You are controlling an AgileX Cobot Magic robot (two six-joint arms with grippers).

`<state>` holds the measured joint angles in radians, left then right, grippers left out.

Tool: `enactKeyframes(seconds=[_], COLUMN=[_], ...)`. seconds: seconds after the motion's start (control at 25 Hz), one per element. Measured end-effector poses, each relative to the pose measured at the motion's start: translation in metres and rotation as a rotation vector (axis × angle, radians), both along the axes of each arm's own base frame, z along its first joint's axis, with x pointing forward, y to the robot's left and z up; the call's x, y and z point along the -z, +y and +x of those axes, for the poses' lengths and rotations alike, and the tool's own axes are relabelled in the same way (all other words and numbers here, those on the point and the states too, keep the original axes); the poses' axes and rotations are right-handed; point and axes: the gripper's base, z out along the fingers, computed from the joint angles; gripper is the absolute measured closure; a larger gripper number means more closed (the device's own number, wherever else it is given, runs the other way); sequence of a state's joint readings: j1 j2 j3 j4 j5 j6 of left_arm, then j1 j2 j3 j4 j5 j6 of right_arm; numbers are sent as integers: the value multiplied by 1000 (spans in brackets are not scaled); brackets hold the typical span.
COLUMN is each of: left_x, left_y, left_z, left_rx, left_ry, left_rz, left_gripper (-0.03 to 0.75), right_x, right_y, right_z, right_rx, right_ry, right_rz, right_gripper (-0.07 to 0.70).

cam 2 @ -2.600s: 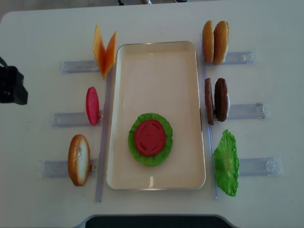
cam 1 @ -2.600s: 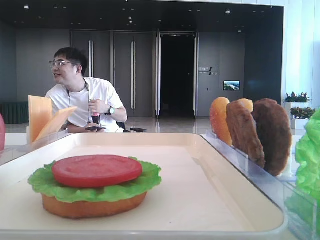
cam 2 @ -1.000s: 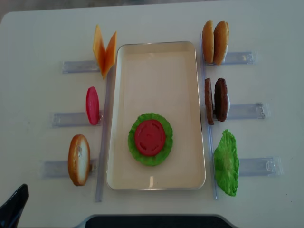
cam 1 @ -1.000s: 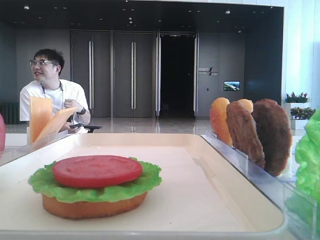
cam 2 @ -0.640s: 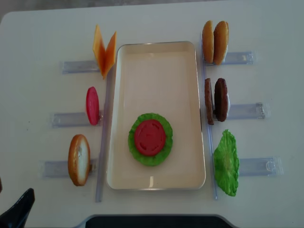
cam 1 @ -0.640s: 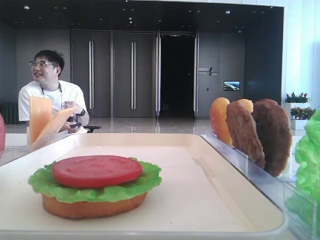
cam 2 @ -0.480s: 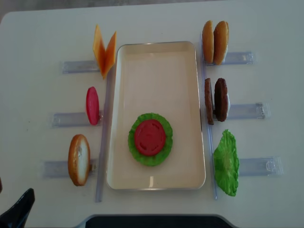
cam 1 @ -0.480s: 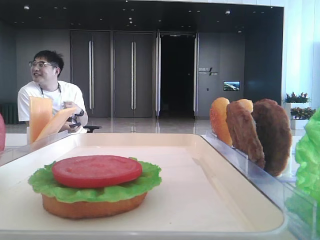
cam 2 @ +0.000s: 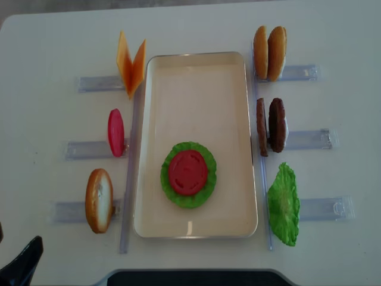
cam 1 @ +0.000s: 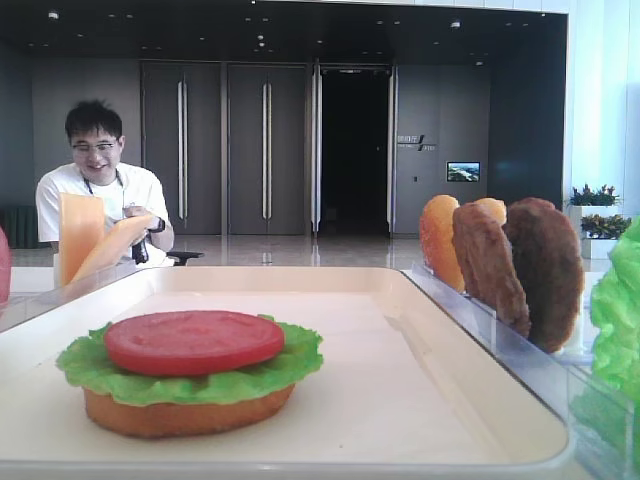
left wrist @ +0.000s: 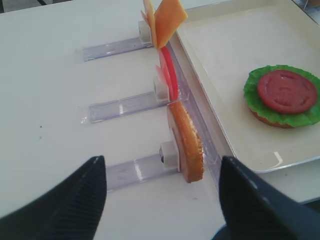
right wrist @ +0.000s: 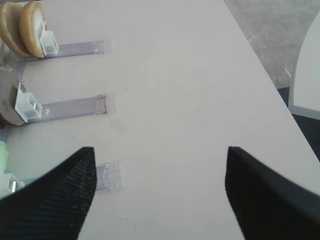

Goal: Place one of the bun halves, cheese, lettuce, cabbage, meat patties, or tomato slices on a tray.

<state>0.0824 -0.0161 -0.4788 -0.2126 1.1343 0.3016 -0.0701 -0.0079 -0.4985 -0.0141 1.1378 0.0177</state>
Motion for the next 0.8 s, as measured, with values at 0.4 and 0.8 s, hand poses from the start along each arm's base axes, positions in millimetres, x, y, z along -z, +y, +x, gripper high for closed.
enactKeyframes(seconds=[0.4,0.8], left_x=[0,0], left_y=[0,0], left_z=[0,0], left_rx=[0,0], left_ry=[0,0], left_rz=[0,0], left_gripper=[181,181], right_x=[0,0], right_y=[0,0], right_z=[0,0], right_rx=[0,0], right_ry=[0,0], right_rz=[0,0], right_gripper=[94,94])
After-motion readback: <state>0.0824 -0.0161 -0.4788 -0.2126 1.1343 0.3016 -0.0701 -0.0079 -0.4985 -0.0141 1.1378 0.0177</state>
